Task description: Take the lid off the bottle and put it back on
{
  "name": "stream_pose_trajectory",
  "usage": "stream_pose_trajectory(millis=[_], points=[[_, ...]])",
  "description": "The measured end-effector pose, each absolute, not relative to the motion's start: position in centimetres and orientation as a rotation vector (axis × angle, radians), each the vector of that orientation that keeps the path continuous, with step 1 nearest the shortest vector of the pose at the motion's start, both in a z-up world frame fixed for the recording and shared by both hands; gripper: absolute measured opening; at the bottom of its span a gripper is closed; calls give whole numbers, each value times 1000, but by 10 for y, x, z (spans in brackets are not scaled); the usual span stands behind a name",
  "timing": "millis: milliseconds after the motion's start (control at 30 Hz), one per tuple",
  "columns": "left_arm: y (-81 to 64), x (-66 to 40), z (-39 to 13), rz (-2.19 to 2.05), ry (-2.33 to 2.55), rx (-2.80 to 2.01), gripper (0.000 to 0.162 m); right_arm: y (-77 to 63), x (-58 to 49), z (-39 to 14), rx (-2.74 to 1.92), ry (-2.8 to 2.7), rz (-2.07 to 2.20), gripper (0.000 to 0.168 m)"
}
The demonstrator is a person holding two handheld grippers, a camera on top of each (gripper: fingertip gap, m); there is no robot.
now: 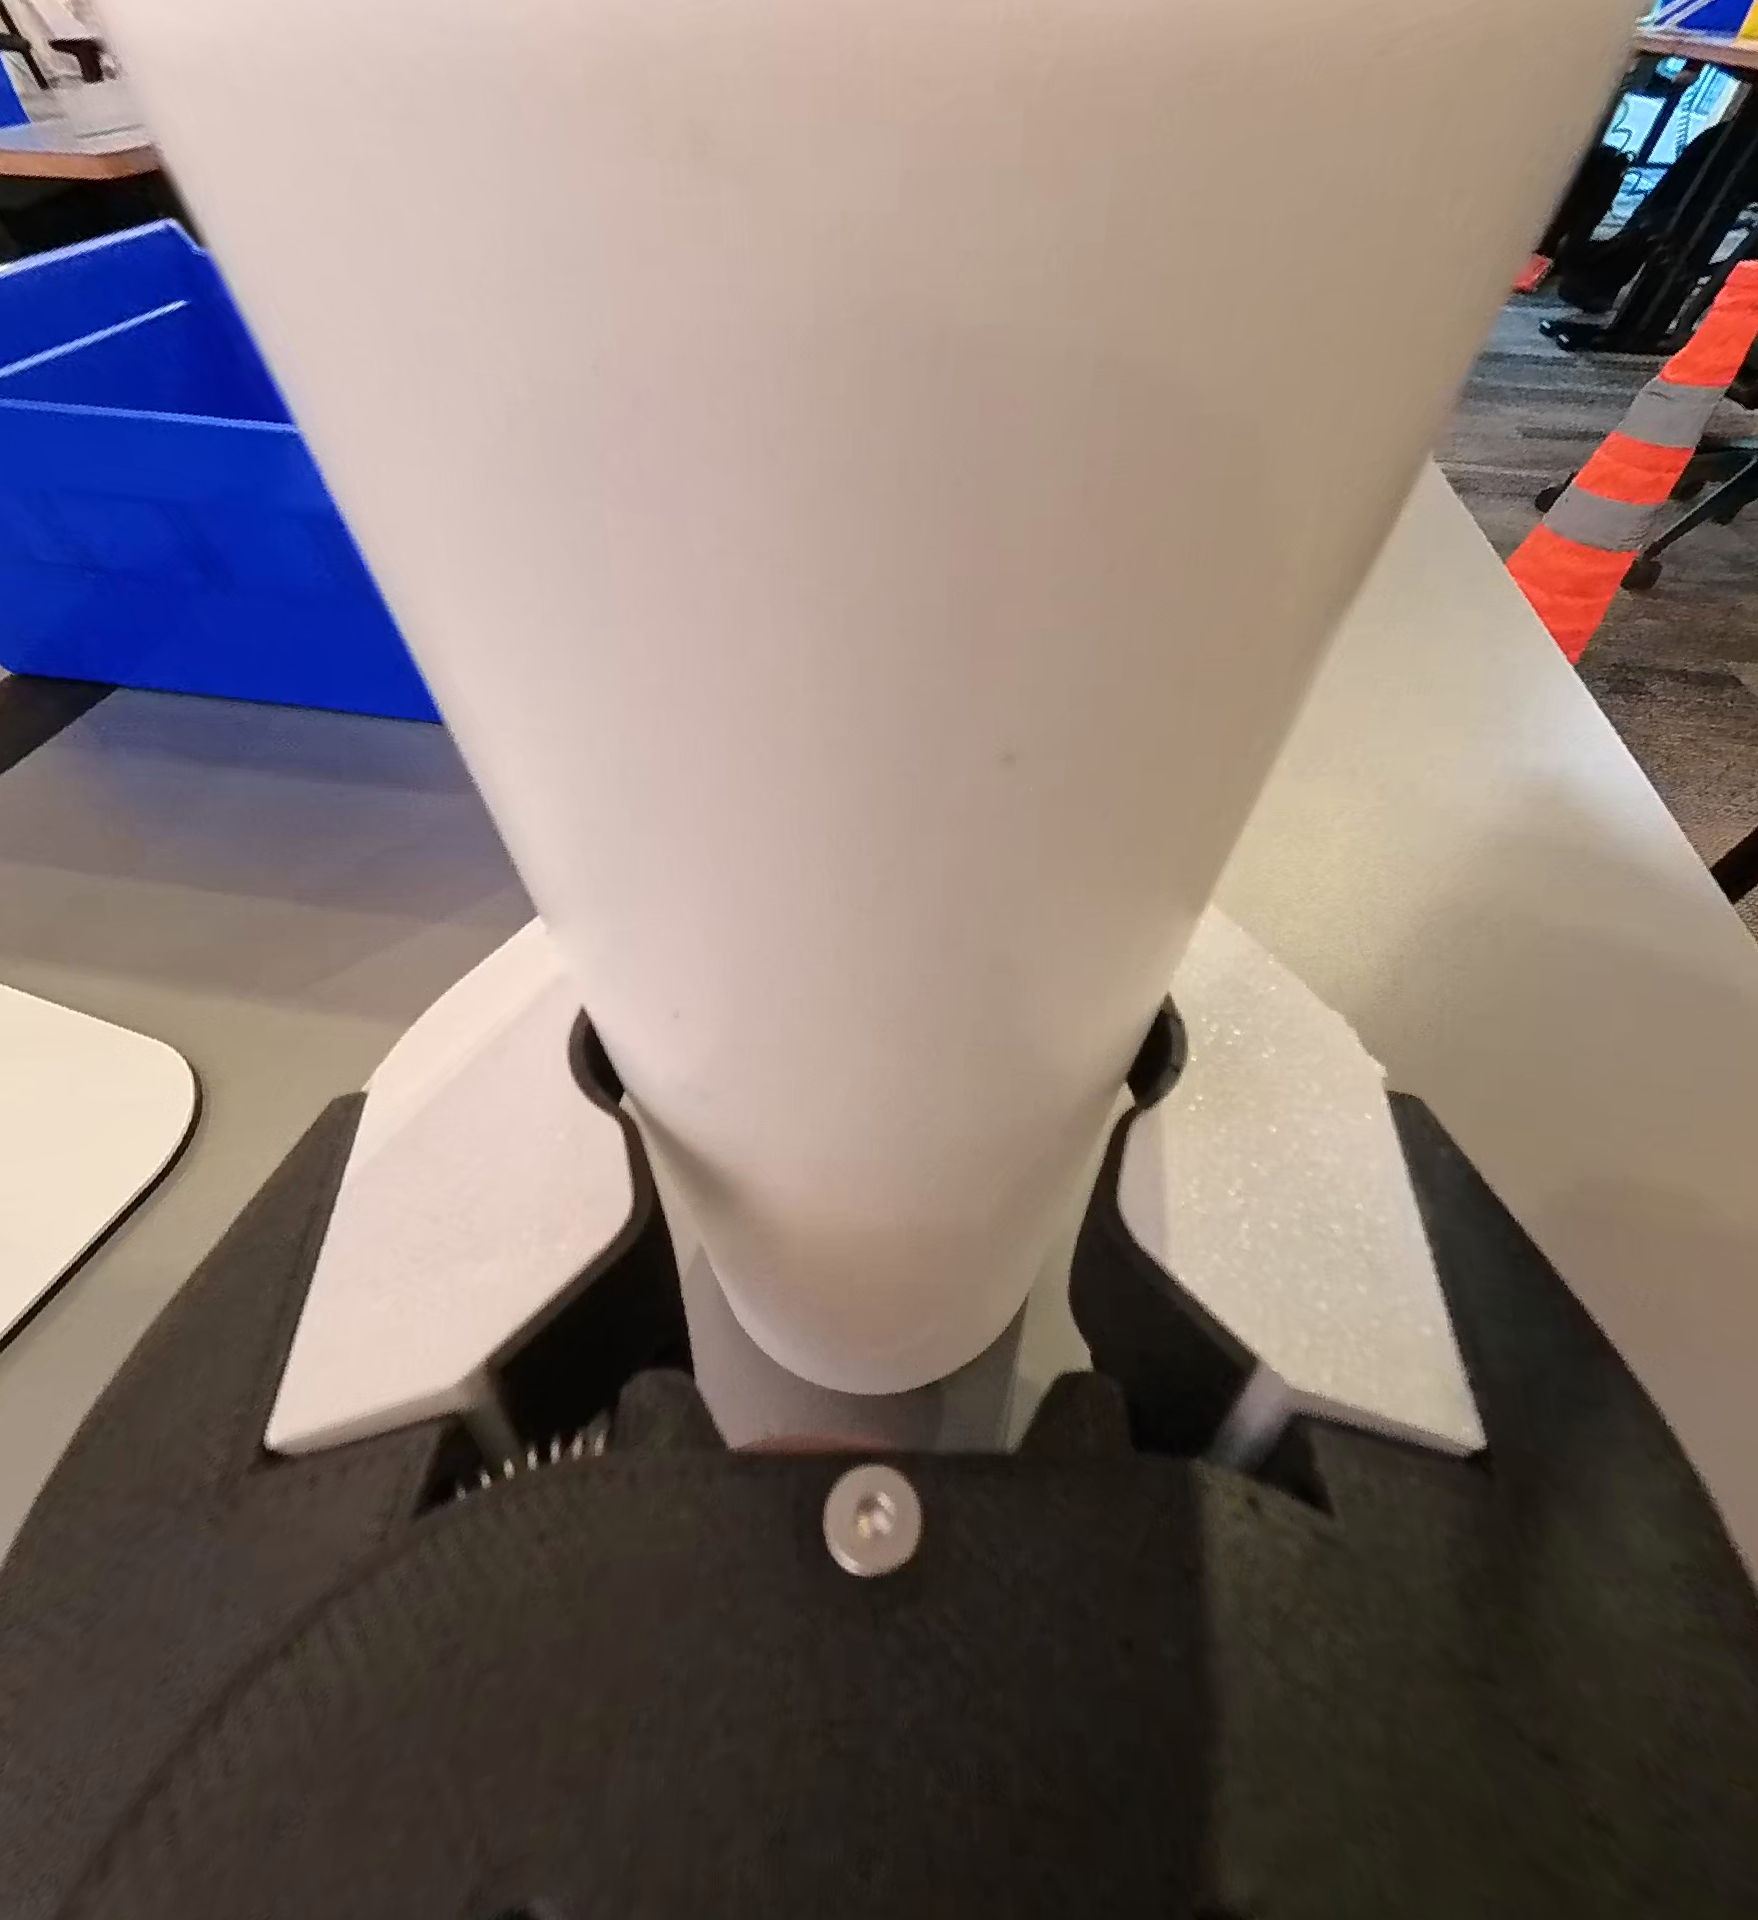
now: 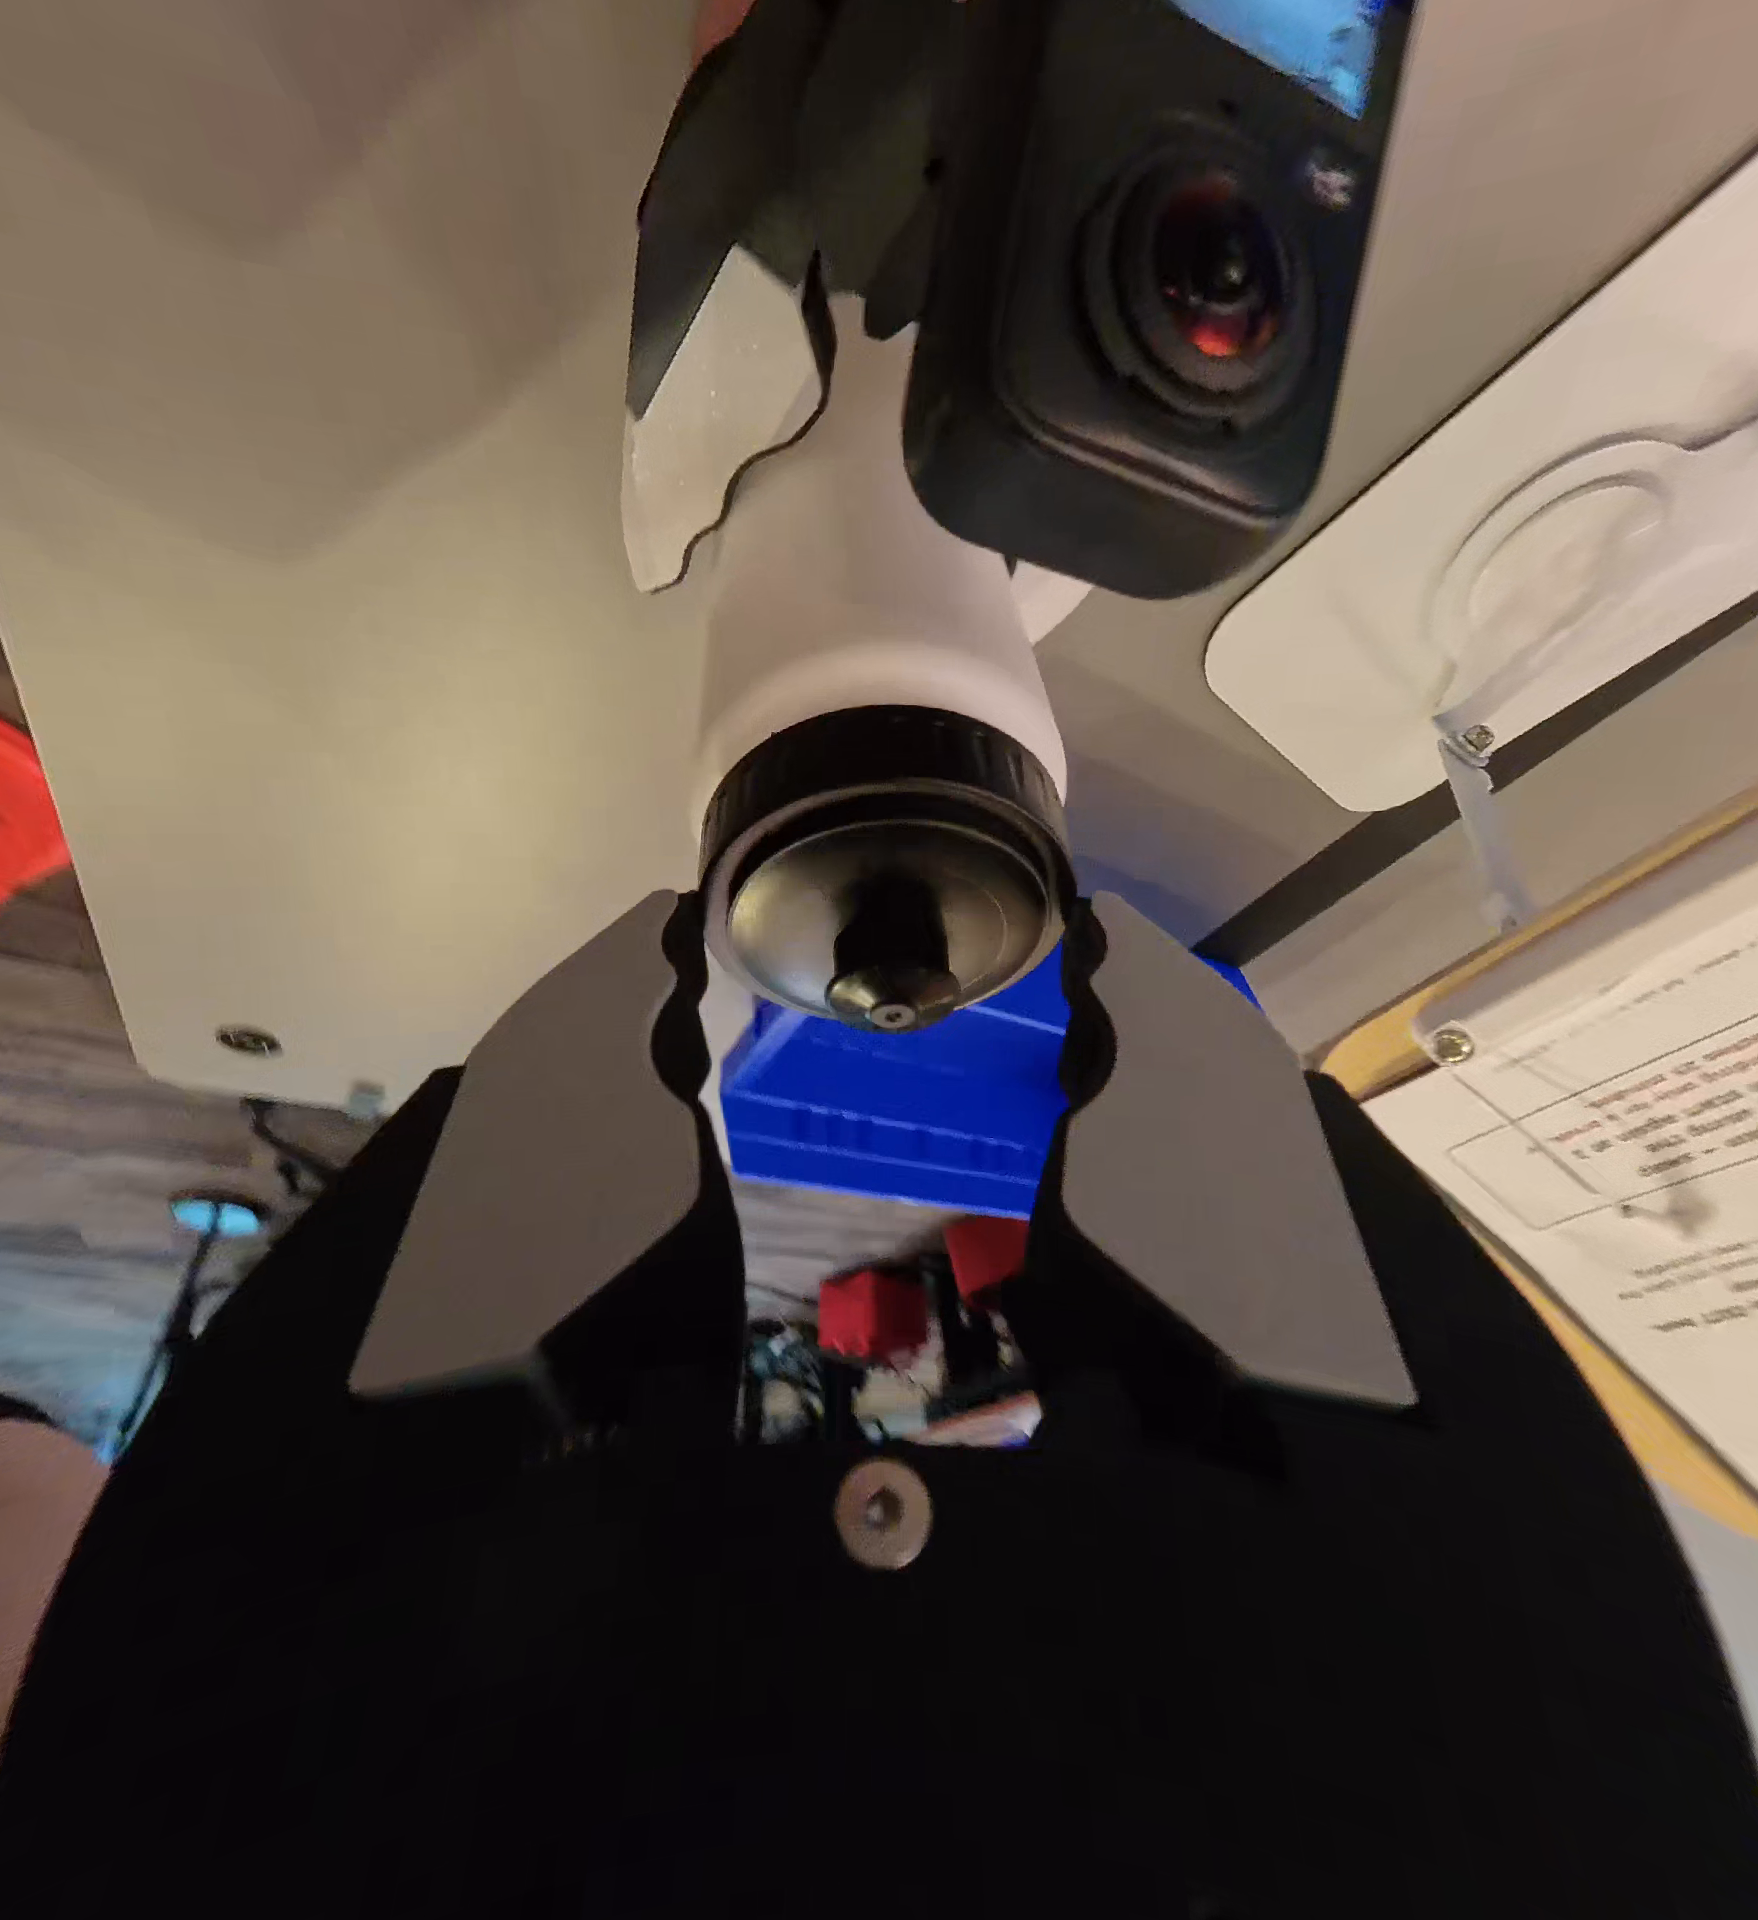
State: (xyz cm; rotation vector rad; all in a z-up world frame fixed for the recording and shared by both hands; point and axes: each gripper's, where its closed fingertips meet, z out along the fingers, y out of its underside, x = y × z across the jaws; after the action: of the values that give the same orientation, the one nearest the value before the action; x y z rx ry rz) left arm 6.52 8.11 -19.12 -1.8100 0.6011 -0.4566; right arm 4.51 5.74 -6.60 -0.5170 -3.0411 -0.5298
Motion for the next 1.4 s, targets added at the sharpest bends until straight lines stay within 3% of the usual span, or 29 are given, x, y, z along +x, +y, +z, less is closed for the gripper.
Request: stream_pose_trajectory(millis=[167,233,367,700,1100,1267,1333,1400], points=[[81,66,-191,-451,605,-1810,97,49,39,-60,-1169,-2877,-52,76],[81,66,-191,-456,600,-1810,97,49,40,-62,-1409,-2785,104,65],[81,66,-191,-460,600,-1807,97,51,42,-69,-1609,-2658,259,69],[81,65,-191,-473,592,-1808,96,51,40,-70,-1352,-2803,163,68],[81,67,-191,-462,612,-1808,96,57,47,-68,-288,-3107,-586,68],[81,66,-191,-472,609,-1807,96,55,46,-72,-621,-3101,-551,72],[81,67,-191,-469,611,-1808,96,57,46,-74,-842,-3066,-427,91],[81,67,-191,-470,612,-1807,96,59,45,-73,-1115,-2975,-277,93]])
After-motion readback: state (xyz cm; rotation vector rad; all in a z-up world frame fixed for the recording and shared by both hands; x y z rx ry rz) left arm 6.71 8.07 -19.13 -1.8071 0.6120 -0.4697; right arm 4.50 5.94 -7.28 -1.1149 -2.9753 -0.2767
